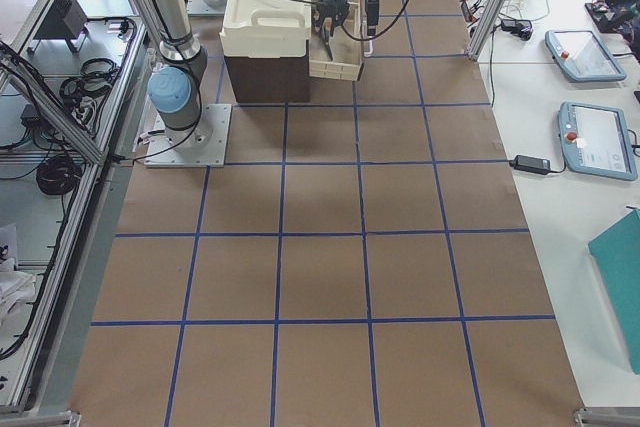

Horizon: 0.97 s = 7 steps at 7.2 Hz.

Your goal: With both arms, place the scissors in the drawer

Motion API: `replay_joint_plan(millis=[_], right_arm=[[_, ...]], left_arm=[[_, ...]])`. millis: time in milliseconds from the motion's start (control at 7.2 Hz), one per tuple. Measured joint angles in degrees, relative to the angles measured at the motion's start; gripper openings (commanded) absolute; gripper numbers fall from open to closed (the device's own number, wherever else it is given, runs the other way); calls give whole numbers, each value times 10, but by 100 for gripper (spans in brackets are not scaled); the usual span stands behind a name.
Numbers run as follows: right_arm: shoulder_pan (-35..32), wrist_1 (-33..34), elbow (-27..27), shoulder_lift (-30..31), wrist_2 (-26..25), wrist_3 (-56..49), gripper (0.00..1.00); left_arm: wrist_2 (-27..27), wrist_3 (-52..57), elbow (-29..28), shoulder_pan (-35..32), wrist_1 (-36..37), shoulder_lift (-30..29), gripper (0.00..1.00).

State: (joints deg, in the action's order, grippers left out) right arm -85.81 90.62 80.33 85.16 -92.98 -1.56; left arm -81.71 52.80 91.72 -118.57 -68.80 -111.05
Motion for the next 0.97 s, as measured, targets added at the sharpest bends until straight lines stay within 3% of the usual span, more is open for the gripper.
replay_joint_plan(millis=[278, 972], right_arm=[[0, 0, 0, 0, -1, 4, 100], [-1, -1, 1, 1, -7, 4, 100]], left_arm=[[40, 1, 0, 0, 21, -5, 100], [41, 4, -9, 17, 23, 17, 100]])
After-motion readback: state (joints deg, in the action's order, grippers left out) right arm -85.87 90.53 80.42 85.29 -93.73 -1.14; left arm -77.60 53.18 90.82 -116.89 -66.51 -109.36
